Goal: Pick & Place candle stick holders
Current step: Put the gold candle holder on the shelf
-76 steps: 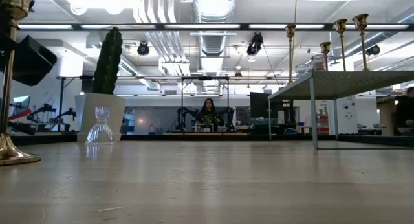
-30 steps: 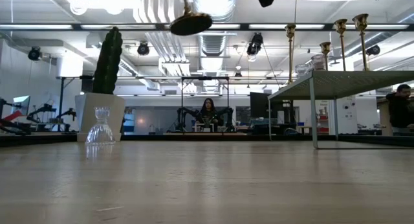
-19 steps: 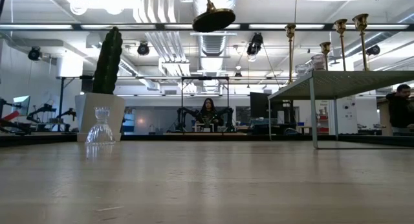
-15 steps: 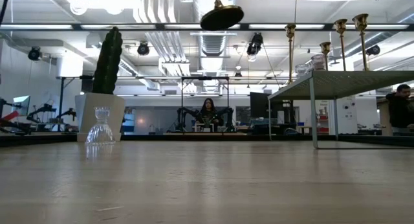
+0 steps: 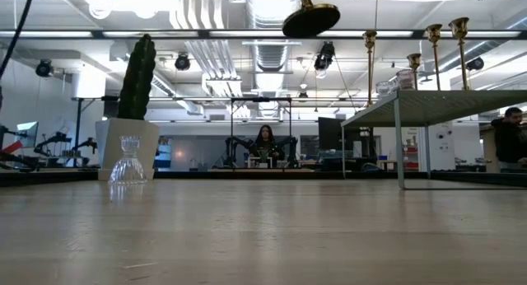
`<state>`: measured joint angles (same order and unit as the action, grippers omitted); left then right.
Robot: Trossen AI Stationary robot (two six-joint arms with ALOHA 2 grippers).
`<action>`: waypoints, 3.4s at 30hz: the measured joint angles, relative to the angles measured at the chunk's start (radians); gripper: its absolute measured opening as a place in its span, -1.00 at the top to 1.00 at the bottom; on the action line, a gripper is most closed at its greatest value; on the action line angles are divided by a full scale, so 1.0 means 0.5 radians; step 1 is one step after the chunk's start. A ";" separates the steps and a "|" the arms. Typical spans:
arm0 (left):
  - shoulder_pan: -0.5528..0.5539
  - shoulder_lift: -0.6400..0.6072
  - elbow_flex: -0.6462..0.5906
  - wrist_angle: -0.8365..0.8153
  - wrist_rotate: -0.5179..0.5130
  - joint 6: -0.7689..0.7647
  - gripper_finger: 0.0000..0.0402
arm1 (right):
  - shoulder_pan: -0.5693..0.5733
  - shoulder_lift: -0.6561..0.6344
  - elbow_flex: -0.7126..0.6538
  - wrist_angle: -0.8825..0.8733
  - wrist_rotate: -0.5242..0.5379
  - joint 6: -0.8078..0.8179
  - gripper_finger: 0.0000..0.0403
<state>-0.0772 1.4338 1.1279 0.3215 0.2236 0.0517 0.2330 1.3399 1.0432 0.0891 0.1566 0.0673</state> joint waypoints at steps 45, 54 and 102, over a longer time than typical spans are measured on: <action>0.057 -1.075 -1.026 0.249 -0.168 -0.015 -0.14 | 0.401 -0.321 -0.170 -0.376 2.213 0.534 0.94; 0.057 -1.415 -1.494 0.415 -0.511 0.000 -0.14 | 0.386 -0.317 -0.286 -0.375 2.815 0.746 0.95; 0.059 -1.432 -1.618 0.401 -0.802 -0.007 -0.14 | -0.364 -0.430 -0.794 -0.364 2.691 1.126 0.95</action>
<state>-0.0479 0.7177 0.3187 0.5220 -0.1776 0.0483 0.0508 1.1250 0.6464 -0.0929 1.5020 0.6302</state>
